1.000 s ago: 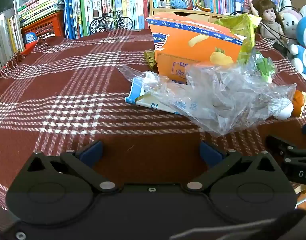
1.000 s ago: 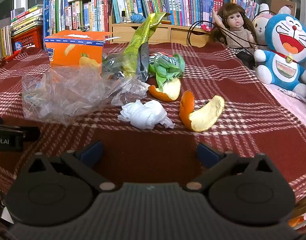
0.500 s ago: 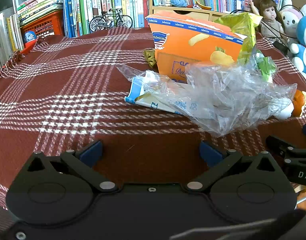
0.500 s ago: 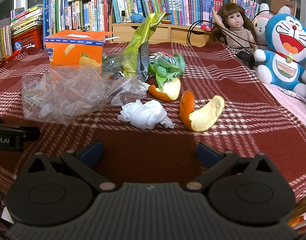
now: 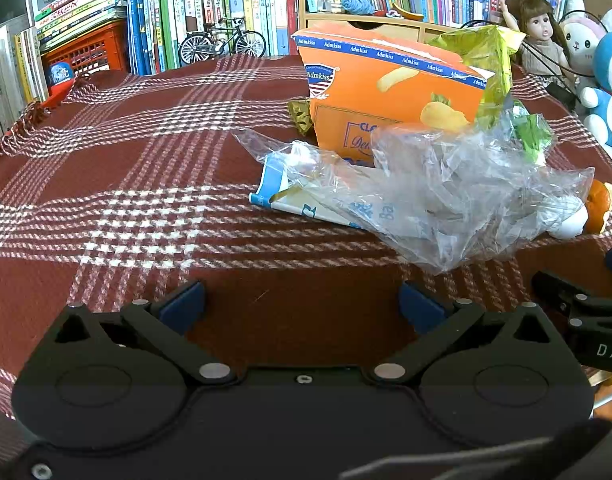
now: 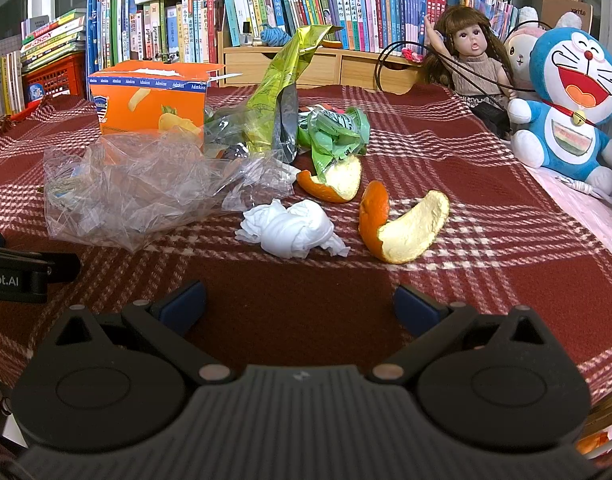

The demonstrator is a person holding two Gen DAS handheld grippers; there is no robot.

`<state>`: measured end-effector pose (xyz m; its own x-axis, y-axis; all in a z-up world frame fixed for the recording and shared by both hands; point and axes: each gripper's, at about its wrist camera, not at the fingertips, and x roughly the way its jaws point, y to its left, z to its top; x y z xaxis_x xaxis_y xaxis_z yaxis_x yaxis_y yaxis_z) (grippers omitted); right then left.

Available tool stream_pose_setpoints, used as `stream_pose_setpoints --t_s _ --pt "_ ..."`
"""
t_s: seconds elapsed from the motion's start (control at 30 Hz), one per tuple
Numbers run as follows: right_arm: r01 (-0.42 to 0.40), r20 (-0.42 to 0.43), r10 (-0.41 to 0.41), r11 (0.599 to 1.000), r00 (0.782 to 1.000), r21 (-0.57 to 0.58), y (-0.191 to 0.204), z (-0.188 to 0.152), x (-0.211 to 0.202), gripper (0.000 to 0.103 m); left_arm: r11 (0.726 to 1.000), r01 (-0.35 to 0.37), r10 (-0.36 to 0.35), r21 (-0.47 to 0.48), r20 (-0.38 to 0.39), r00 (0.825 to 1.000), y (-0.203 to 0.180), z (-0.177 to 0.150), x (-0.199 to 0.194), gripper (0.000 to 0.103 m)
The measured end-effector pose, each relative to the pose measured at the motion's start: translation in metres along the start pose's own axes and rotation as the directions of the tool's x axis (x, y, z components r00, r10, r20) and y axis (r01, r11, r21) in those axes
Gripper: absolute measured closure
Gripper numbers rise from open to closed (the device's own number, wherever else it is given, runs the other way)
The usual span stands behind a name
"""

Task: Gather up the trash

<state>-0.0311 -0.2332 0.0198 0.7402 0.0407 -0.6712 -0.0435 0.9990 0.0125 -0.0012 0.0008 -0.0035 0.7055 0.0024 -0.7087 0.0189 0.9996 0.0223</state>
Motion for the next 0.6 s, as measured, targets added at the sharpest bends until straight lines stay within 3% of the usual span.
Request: stream_pose_setpoints --t_s 0.6 --pt "0.000 0.002 0.000 1.000 1.000 0.000 -0.0006 -0.0010 -0.0003 0.000 1.000 -0.004 0.004 -0.009 0.001 1.000 0.0001 -0.0007 0.0015 0.000"
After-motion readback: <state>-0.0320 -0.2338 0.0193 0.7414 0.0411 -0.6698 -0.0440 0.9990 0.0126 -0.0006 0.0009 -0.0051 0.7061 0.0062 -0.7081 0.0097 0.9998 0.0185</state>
